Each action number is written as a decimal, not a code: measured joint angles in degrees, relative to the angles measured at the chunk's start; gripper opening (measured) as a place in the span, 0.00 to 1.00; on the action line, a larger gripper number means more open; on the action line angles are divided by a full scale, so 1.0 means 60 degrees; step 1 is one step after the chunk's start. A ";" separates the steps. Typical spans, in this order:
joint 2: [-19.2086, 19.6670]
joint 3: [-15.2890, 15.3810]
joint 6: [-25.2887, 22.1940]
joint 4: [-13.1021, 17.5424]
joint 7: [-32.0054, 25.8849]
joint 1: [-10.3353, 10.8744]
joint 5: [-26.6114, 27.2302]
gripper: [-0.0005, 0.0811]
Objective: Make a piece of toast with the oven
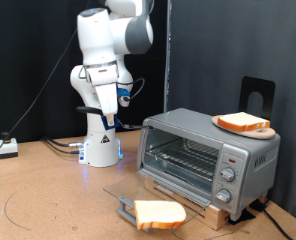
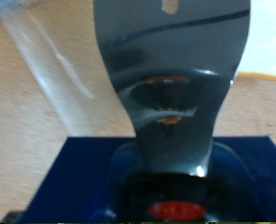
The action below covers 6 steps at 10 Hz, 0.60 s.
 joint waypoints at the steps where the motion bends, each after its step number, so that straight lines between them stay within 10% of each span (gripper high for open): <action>1: 0.0435 0.0089 0.1059 -0.0026 -0.0105 -0.0028 0.0047 0.49; 6: 0.2404 0.1617 0.4182 0.0441 0.2122 -0.1629 -0.1912 0.49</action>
